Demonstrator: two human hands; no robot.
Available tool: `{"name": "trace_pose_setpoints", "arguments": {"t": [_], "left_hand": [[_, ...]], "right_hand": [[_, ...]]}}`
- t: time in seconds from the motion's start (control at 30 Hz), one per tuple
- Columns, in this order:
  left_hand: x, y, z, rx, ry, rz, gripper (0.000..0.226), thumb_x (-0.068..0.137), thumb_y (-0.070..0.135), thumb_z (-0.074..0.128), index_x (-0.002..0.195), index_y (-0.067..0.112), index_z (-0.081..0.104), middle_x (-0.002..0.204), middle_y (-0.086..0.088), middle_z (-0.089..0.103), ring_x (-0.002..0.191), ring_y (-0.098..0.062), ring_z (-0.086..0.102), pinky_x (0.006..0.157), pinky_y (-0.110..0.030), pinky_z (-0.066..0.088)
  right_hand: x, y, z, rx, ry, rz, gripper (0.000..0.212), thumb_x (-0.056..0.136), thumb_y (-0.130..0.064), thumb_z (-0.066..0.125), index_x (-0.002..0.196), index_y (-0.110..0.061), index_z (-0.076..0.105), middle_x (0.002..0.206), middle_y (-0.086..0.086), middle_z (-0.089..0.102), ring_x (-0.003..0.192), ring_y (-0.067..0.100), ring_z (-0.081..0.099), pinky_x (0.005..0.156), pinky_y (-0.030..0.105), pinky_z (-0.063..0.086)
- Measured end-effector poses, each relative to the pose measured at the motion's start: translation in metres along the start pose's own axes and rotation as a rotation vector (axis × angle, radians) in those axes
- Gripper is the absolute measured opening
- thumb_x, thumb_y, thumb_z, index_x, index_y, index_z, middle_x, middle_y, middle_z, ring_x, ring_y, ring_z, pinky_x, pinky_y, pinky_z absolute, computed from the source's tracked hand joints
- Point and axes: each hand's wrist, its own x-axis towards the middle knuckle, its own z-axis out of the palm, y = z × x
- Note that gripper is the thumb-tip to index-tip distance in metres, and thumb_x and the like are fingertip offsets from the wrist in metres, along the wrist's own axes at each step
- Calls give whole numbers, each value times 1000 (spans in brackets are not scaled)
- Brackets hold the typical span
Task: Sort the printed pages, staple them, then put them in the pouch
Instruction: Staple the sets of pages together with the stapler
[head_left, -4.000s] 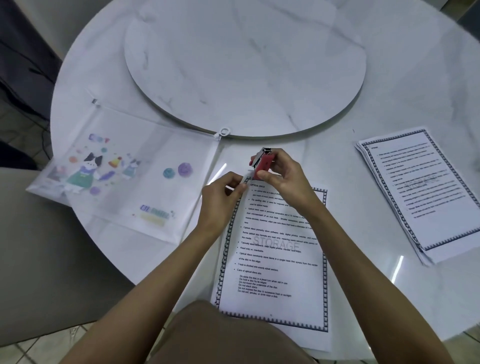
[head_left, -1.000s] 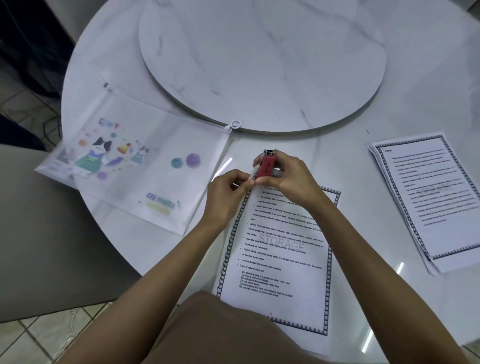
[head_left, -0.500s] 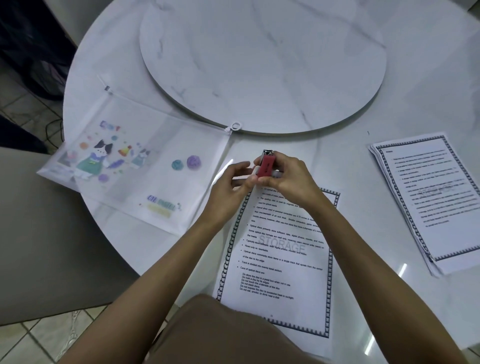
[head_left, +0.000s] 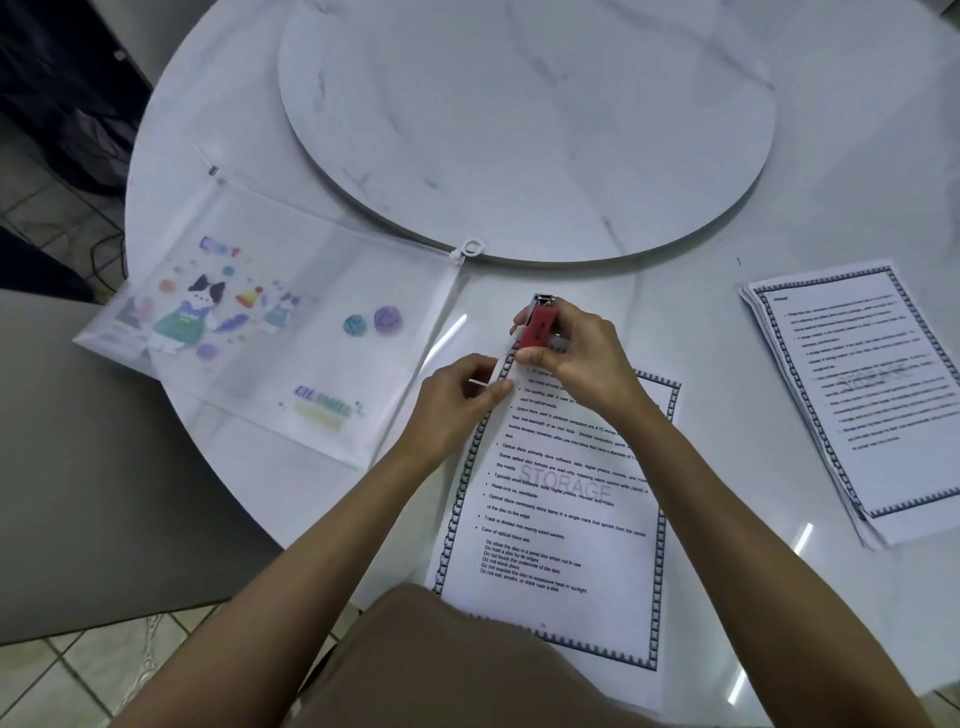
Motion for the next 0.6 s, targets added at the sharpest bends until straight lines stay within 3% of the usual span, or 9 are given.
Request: {"name": "trace_pose_setpoints", "arguments": {"t": [0.1,0.23,0.33,0.5,0.6], "left_hand": [[-2,-3,2,39,-10,8,7,90,20,59,88,15,62,77,4,65,67,-4,60,62,-11,46],[-1,-5,4,76,-5,2,10,91,19,56,88,11,61,77,2,64,67,-7,58,66,-19,47],[0,-6,5,86,7,3,8,92,18,55,86,14,60,72,9,60,60,4,54,58,-8,40],[1,-7,6,130,35,-9,12,92,17,54,83,10,58,66,12,54,54,7,50,52,-5,35],[-1,-7,6,118,46,-23,19,92,16,54,74,14,55,62,12,51,50,9,47,51,-5,34]], "right_hand": [[1,1,4,-28,12,-4,30,77,1,69,102,-11,60,95,2,67,84,6,66,84,18,53],[2,4,10,-81,49,-21,26,78,-1,68,102,-7,59,97,4,68,87,9,67,85,19,51],[5,8,14,-92,89,-21,27,77,0,68,103,-2,60,101,10,69,93,18,67,88,28,52],[9,7,16,-69,67,-18,27,78,3,68,103,-3,59,97,6,67,83,11,66,81,13,51],[11,6,10,-47,-19,15,29,80,0,67,106,-8,59,97,1,66,89,12,66,85,17,51]]}}
